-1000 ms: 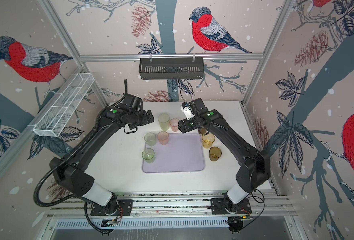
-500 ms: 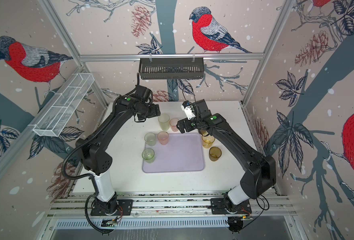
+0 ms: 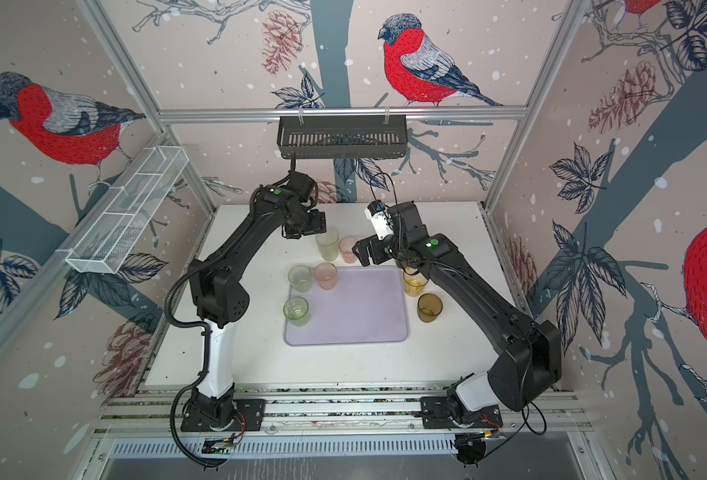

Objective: Place the glasses into the tray
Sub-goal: 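Raise the right gripper away while the left gripper reaches toward the tall pale green cup, then lower the left gripper over the rim of the tall pale green cup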

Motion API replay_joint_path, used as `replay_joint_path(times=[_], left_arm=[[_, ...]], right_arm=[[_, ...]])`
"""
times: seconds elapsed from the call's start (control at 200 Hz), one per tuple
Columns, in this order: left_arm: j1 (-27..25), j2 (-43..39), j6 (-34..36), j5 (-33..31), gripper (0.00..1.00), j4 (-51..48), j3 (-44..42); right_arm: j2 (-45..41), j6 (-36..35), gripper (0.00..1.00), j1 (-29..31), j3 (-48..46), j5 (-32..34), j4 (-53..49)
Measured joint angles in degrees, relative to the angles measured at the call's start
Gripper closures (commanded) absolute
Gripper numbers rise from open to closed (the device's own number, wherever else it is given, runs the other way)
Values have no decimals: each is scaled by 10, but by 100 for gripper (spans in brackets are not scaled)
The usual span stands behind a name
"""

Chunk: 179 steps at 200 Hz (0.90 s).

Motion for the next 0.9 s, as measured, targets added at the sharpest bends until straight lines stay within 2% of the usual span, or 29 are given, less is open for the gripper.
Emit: replay_joint_path(times=[0.285, 0.896], left_arm=[[0, 17, 4, -9, 33, 7, 1], [1, 52, 15, -22, 49, 22, 15]], right_arm=[[0, 2, 0, 0, -2, 5, 2], [22, 11, 0, 0, 12, 25, -2]])
